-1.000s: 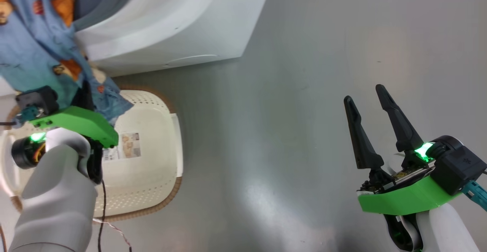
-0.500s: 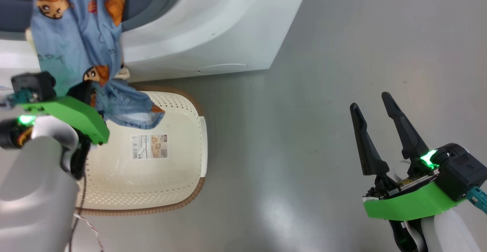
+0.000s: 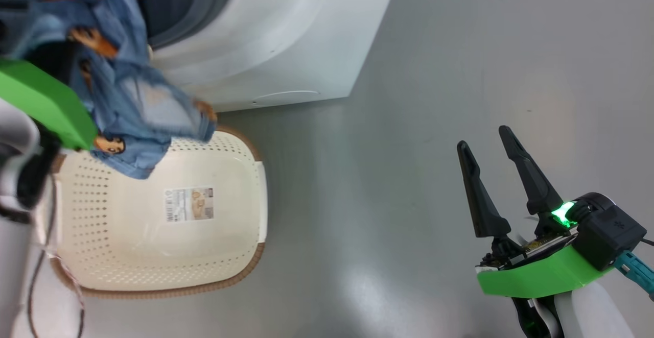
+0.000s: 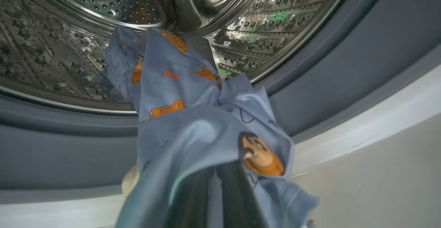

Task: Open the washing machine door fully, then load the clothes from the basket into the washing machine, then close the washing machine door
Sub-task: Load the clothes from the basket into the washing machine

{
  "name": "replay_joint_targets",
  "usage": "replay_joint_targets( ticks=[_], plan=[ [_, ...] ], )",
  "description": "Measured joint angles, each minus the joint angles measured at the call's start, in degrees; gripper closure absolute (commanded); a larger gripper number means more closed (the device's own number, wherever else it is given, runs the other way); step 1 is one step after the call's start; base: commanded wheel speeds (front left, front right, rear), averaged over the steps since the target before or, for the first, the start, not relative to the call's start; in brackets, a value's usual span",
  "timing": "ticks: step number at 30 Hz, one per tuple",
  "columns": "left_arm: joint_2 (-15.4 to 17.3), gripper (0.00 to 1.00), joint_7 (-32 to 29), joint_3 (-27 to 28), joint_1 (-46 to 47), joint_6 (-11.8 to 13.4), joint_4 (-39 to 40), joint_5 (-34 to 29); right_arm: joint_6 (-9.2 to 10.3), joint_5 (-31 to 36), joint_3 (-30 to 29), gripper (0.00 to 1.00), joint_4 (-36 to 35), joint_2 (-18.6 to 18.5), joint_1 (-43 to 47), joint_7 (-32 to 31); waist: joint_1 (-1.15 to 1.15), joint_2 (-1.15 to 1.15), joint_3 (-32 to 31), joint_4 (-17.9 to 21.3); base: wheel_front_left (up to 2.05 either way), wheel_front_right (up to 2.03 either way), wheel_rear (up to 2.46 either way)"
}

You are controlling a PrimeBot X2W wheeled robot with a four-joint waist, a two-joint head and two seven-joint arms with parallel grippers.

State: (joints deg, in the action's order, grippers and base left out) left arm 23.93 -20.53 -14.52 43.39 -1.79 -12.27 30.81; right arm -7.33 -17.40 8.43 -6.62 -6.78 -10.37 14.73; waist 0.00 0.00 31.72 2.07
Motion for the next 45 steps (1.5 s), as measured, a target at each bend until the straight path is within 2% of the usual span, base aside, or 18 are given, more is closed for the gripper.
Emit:
replay_joint_targets(
  ticks=[7,15,25,30,39,45],
  plan=[
    [2.4,1.0,-5.9,2.6,1.9,3.1,3.7,1.2,0.0,-0.4,0.5,0.0,0.2,0.5,-0.7,0.0,0.0,0.0,1.2,1.9,0.0,0.0,0.0],
    [4.0,1.0,-6.6,3.8,11.0,4.4,-1.8,-0.1,0.0,-0.9,2.4,0.0,0.6,1.3,-2.8,0.0,0.0,0.0,3.1,4.9,0.0,0.0,0.0],
    [6.3,1.0,1.3,5.1,22.8,6.1,-12.2,-4.8,0.0,-2.4,4.2,0.0,0.9,2.0,-4.1,0.0,-0.01,0.0,6.3,9.1,0.0,0.0,0.0],
    [7.6,1.0,7.8,4.9,29.6,7.2,-15.1,-8.4,0.0,-3.0,5.7,0.0,0.9,2.6,-5.5,0.0,-0.01,0.0,7.9,10.9,0.0,0.0,0.0],
    [8.6,1.0,19.3,2.2,40.0,7.2,-19.5,-14.7,0.0,-3.5,6.4,0.0,1.1,2.9,-6.4,0.0,-0.01,0.0,10.5,13.2,0.0,0.0,0.0],
    [8.4,1.0,21.5,1.5,42.6,6.5,-25.4,-14.8,0.0,-3.5,6.5,0.0,1.1,3.0,-7.5,0.0,-0.01,0.0,11.7,13.2,0.0,0.0,0.0]
  ],
)
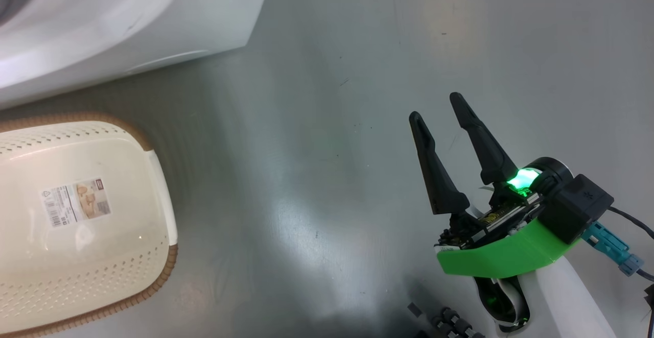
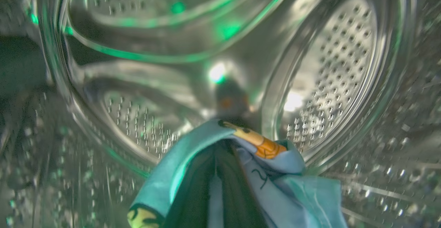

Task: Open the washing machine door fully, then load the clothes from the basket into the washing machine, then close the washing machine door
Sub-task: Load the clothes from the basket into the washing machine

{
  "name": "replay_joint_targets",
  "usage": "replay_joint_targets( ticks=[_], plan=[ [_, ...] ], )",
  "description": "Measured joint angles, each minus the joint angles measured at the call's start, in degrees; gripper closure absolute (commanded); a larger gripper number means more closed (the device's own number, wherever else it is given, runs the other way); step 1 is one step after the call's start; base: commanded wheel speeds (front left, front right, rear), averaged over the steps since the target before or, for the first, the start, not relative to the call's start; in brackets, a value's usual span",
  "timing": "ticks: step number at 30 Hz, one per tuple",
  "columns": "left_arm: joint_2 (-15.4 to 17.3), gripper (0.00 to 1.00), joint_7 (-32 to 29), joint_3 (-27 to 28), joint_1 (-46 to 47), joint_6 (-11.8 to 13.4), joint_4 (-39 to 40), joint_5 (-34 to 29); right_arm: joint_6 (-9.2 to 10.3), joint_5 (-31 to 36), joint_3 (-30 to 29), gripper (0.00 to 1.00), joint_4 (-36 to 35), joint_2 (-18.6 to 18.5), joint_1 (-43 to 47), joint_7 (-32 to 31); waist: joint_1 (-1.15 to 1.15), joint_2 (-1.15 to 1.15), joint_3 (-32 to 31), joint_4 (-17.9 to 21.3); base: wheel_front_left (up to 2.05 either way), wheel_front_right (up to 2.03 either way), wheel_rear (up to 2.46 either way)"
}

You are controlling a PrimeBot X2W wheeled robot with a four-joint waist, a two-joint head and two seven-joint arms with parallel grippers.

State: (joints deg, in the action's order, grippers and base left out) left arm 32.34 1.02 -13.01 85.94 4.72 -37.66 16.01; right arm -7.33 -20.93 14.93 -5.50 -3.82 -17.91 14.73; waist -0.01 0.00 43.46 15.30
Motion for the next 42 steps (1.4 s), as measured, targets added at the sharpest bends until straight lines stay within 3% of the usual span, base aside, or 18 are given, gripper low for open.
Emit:
replay_joint_targets(
  ticks=[11,12,13,14,24,28,36,42],
  plan=[
    [-2.9,0.99,-0.6,1.5,-2.6,-2.5,-9.0,5.3,0.0,0.0,-0.4,0.0,0.1,-0.1,0.0,0.0,0.0,0.0,0.2,-1.8,0.0,0.0,0.0],
    [-3.3,0.71,-0.3,1.6,-2.7,-2.5,-9.2,5.7,0.0,0.0,-0.5,0.0,0.1,-0.2,0.0,0.0,0.0,0.0,0.1,-2.0,0.0,0.0,0.0],
    [-3.7,0.5,0.0,1.6,-3.0,-2.6,-9.4,6.0,0.0,0.0,-0.6,0.0,0.2,-0.3,0.0,0.0,0.0,0.0,-0.1,-2.3,0.0,0.0,0.0],
    [-4.0,0.02,0.3,1.6,-3.4,-2.9,-9.5,6.1,0.0,0.0,-0.6,0.0,0.2,-0.5,0.0,0.0,0.0,0.0,-0.3,-2.5,0.0,0.0,0.0],
    [-6.8,0.0,7.3,0.4,-9.4,-2.8,-8.9,6.8,0.0,0.5,-2.9,0.0,0.3,-1.9,0.1,0.0,0.01,0.0,-2.6,-5.0,0.0,0.0,0.0],
    [-8.8,0.0,10.6,0.8,-14.2,-1.3,-6.1,7.4,0.0,1.1,-3.3,0.0,0.2,-2.3,0.4,0.0,0.01,0.0,-4.2,-6.1,0.0,0.0,0.0],
    [-11.7,0.0,12.8,1.6,-28.2,2.7,7.1,8.5,0.0,1.8,-4.5,0.0,0.2,-3.9,2.5,0.0,0.01,0.0,-8.0,-8.3,0.0,0.0,0.0],
    [-11.7,0.0,13.3,2.4,-39.7,6.1,18.1,8.5,0.0,2.8,-4.8,0.0,0.2,-4.3,3.3,0.0,0.01,0.0,-10.7,-9.3,0.0,0.0,0.0]
  ],
)
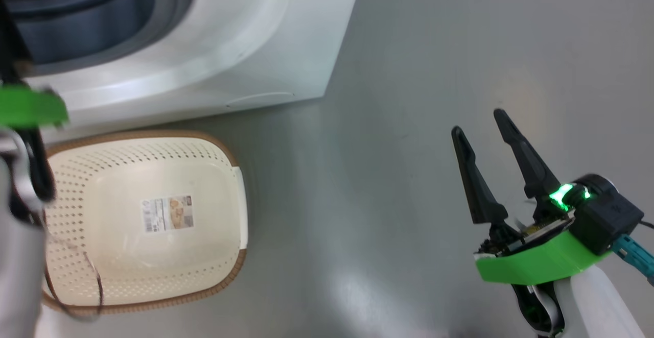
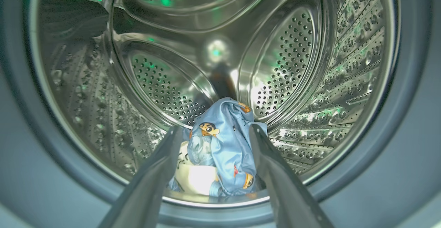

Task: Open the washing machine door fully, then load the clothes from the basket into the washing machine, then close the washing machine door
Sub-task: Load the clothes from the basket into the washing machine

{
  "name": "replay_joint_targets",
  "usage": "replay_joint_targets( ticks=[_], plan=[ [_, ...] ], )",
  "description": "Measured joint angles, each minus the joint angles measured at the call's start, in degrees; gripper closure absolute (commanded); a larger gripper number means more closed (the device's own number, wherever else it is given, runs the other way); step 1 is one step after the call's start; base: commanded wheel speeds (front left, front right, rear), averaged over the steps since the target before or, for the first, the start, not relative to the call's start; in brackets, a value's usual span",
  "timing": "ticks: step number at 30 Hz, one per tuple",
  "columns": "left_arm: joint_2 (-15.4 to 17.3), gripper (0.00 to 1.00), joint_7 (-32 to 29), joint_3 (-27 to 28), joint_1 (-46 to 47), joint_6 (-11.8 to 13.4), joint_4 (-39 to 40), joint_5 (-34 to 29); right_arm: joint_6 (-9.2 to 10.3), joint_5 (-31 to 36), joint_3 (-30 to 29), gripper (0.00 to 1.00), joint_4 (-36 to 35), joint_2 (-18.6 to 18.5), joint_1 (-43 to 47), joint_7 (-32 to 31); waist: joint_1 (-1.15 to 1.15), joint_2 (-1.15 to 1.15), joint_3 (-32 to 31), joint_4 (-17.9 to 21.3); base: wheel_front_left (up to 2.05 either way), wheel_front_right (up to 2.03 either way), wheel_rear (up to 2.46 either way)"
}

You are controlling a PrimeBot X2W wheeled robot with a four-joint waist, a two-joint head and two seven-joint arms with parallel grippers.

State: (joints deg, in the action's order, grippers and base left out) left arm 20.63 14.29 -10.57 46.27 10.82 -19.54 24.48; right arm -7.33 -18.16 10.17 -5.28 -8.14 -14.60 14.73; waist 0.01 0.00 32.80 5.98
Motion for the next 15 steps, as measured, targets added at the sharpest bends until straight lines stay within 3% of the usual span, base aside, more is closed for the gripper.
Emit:
replay_joint_targets(
  ticks=[8,15],
  plan=[
    [-1.1,0.0,0.3,0.0,-20.2,5.8,17.5,-1.3,0.01,0.9,-1.4,0.0,0.5,-1.2,3.2,0.0,0.0,0.0,-4.9,-1.5,0.0,0.0,0.0],
    [-2.8,0.0,0.3,-2.6,-34.7,8.7,24.7,-2.9,0.0,1.4,-1.7,0.0,1.7,-2.0,5.9,0.0,0.0,0.0,-10.0,-3.1,0.0,0.0,0.0]
  ],
)
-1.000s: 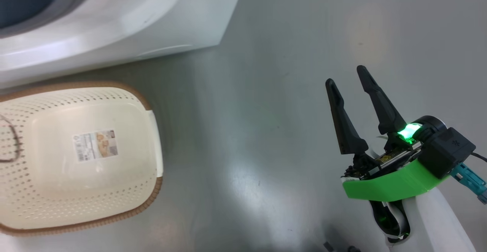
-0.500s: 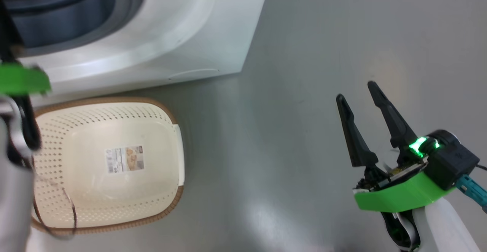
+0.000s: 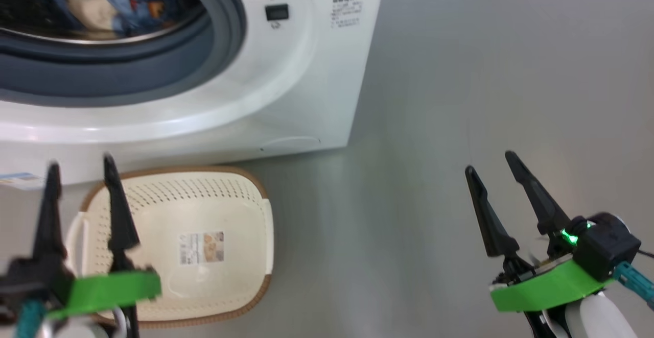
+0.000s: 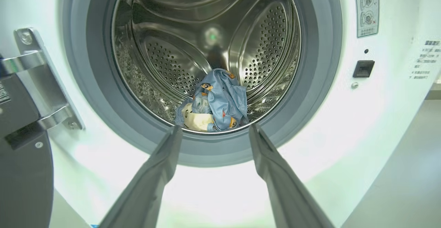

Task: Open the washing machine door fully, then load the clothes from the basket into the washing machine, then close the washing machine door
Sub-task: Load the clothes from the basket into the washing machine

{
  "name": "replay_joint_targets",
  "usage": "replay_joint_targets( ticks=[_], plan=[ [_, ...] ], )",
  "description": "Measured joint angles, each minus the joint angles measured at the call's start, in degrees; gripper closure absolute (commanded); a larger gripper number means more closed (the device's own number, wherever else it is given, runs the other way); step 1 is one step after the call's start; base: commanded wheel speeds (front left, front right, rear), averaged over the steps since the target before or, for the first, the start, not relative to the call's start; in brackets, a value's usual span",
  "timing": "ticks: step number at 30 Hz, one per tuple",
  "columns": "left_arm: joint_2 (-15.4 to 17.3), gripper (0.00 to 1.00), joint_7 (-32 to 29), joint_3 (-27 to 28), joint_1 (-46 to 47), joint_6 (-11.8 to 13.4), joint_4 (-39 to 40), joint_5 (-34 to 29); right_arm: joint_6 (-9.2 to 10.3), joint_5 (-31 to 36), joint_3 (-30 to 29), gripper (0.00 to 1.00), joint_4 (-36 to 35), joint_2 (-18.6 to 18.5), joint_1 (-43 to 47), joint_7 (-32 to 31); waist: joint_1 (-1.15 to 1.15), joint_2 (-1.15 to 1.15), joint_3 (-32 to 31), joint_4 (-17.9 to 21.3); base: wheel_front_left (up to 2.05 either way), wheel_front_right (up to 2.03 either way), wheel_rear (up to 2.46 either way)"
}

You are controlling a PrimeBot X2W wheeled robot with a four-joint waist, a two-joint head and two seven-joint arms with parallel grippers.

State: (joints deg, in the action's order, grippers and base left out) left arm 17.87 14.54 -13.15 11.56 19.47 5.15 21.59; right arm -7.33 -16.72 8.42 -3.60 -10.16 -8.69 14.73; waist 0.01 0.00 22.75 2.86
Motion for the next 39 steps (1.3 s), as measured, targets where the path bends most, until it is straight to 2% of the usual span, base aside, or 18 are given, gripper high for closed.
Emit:
replay_joint_targets(
  ticks=[4,9,17,24,30,39],
  plan=[
    [-1.0,0.0,0.0,-0.9,-6.0,0.9,2.0,-0.4,0.0,0.1,-0.5,0.0,0.7,-0.4,2.6,0.0,0.0,0.0,-3.3,-1.2,0.0,0.0,0.0],
    [-1.8,0.0,0.0,-2.0,-12.5,0.9,2.1,-1.5,0.0,0.1,-0.6,0.0,1.5,-0.5,7.1,0.0,0.0,0.0,-8.5,-3.2,0.0,0.0,0.0],
    [-2.4,0.0,0.0,-2.9,-18.3,-0.2,2.1,-2.4,0.0,0.5,-1.3,0.0,1.8,-0.3,12.2,0.0,0.0,0.0,-15.0,-5.6,0.0,0.0,0.0],
    [-2.7,0.0,0.0,-4.1,-20.2,-2.1,1.3,-2.8,0.0,0.9,-1.5,0.0,1.9,0.6,15.1,0.0,0.0,0.0,-19.5,-6.8,0.0,0.0,0.0],
    [-3.0,0.0,0.0,-4.4,-22.0,-2.7,-0.3,-2.8,0.0,1.1,-1.9,0.0,2.0,1.1,17.1,0.0,0.0,0.0,-22.4,-6.7,0.0,0.0,0.0],
    [-3.0,0.0,0.0,-4.0,-22.1,-3.6,-0.6,-2.8,0.0,1.1,-2.9,0.0,2.0,2.1,17.9,0.0,0.0,0.0,-23.9,-6.1,0.0,0.0,0.0]
  ],
)
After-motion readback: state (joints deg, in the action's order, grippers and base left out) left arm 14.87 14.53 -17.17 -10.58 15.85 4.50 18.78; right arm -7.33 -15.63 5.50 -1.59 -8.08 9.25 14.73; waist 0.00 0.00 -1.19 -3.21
